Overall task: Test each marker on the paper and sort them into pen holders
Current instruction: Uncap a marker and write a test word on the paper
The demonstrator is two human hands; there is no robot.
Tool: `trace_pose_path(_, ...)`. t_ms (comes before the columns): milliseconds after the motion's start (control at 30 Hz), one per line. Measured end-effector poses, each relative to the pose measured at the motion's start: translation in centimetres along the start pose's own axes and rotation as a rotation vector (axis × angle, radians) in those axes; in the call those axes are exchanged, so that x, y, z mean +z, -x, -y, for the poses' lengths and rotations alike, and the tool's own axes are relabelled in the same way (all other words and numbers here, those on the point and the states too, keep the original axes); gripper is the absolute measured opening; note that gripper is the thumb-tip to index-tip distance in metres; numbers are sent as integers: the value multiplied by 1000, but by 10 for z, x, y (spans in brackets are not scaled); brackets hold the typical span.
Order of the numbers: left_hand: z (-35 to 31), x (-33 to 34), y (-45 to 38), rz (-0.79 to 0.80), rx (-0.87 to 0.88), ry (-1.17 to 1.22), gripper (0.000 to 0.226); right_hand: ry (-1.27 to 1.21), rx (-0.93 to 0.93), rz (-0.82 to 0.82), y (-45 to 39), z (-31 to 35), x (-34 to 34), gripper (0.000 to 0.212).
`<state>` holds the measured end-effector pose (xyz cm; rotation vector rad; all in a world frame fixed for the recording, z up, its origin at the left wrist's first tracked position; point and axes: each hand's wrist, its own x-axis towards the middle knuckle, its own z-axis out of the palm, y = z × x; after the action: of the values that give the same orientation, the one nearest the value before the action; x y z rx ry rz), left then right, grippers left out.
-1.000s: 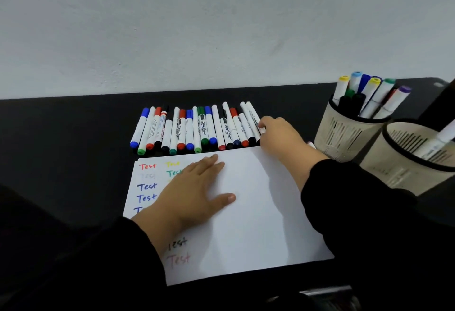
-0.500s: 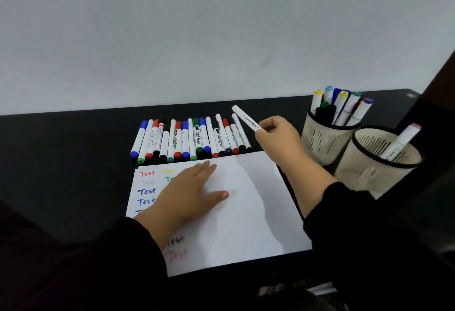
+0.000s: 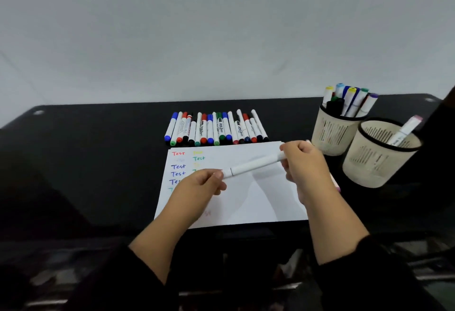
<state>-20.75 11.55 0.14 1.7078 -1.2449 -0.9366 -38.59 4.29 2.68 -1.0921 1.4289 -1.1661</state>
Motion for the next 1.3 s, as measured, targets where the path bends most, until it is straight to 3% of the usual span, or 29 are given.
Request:
trace_pose_path(133, 5, -7, 7, 5, -30, 4, 26, -247, 134, 219, 9, -16, 13, 12)
trace_pose_path(233, 7, -10, 9, 56, -42, -40, 25, -291, 195, 382, 20, -26, 28, 13)
trace_pose_path(667, 13, -22, -3, 187, -22, -233, 31, -65, 116, 478, 23, -26, 56, 19)
trace_pose_path(1133, 7, -29, -2, 290, -83, 7, 37, -167, -27, 485, 24, -24, 59, 18)
trace_pose_path(1233, 4, -25, -2, 223, -48, -209, 35, -143, 3, 411, 23, -25, 64, 19)
trace_pose_path(1300, 5, -27, -2, 147, -7, -409, 32, -142, 65, 238, 15, -23, 60, 20)
